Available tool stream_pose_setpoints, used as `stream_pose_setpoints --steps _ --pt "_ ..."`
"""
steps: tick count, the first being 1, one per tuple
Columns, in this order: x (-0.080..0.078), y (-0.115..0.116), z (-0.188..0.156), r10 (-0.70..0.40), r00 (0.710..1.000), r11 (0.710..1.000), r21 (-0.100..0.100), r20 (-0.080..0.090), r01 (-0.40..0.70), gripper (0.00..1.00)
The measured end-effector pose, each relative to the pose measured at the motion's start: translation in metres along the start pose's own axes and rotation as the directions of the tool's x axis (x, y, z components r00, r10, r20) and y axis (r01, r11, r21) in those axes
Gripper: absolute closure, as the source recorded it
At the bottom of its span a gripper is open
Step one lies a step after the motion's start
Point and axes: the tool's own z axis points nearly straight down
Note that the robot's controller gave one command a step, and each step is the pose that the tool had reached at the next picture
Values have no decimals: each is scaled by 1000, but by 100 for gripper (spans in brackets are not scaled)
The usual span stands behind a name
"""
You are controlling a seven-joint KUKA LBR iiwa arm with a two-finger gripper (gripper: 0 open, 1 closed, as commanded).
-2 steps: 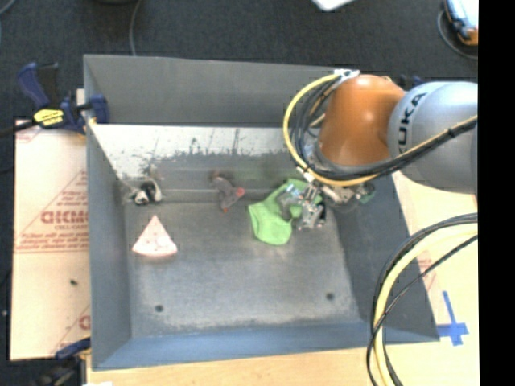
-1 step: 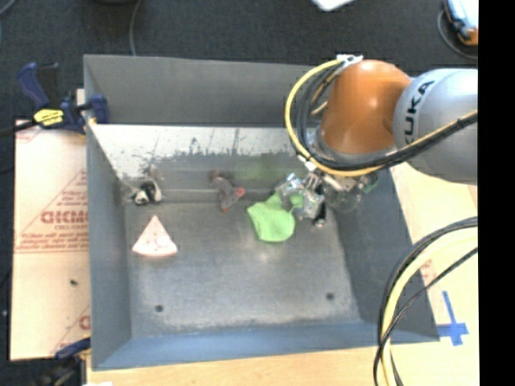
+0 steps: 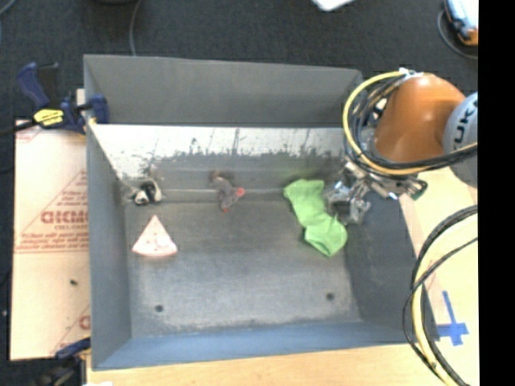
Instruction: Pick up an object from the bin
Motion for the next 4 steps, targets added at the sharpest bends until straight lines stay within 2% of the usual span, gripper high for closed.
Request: stream_pose_setpoints --steps 1,2,3,4 --pt "2 8 9 -47 999 999 10 19 47 100" --pt "-7 10 -36 -600 800 800 27 11 599 100" --pt "-18 17 -105 -724 690 689 38 7 724 100" --pt "-50 14 -199 -836 548 548 49 -2 835 100"
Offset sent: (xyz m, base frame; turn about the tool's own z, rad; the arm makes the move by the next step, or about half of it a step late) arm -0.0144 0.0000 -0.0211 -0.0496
